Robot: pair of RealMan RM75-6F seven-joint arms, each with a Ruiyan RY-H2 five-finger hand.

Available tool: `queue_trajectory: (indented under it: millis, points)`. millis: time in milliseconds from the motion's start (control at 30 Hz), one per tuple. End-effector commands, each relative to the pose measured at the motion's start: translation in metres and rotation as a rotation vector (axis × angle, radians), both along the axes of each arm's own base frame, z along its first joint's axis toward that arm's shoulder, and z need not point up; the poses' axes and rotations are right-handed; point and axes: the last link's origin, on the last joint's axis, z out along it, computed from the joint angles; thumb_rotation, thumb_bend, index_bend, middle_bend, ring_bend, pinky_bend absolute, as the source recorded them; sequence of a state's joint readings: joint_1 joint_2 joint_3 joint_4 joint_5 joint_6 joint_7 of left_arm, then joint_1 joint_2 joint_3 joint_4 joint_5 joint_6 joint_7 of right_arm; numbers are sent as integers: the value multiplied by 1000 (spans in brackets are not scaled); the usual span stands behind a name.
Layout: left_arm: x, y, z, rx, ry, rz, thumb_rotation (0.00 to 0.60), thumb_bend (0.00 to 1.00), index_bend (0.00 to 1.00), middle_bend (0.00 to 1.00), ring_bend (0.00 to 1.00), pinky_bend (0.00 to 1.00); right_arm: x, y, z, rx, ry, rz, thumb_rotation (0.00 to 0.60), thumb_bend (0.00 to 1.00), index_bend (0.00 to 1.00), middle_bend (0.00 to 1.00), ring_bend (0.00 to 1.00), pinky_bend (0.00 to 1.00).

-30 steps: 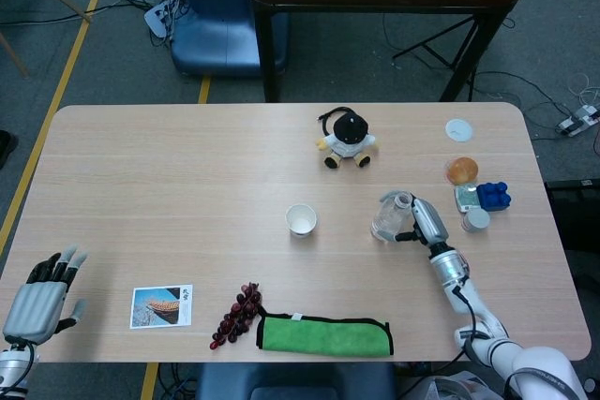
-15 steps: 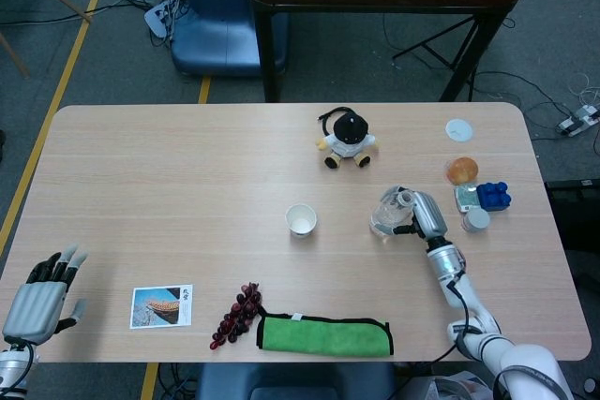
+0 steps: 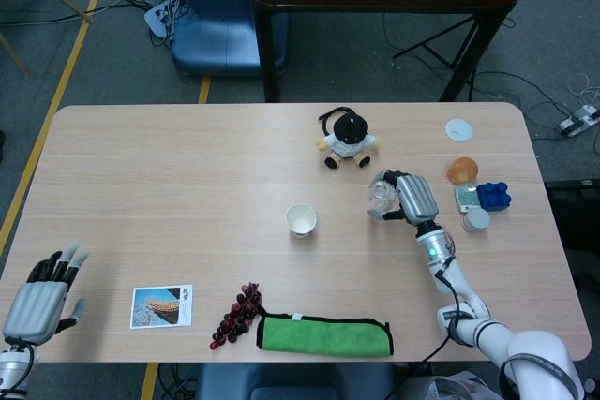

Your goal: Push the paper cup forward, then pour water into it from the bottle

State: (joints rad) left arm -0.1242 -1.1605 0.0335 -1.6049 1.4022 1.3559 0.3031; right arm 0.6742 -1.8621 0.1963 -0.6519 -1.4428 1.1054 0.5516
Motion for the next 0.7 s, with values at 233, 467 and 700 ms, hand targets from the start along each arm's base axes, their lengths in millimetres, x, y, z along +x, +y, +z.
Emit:
queue_trajectory:
  millis: [233,467,700]
  points:
    - [2,-1,0,-2,-7,-2,600,375,76,0,0,112,36,-24,-3,-7,224,24,600,162,604,612,467,513]
    - [1,-1,3,7,9,-9,600,375,76,0,0,117,53,-30,-10,-16,370,78,600,187,604,612,466,513]
    - [3,-2,3,8,5,-14,600,375,77,0,0,122,67,-39,-19,-30,499,117,600,198,604,612,466,513]
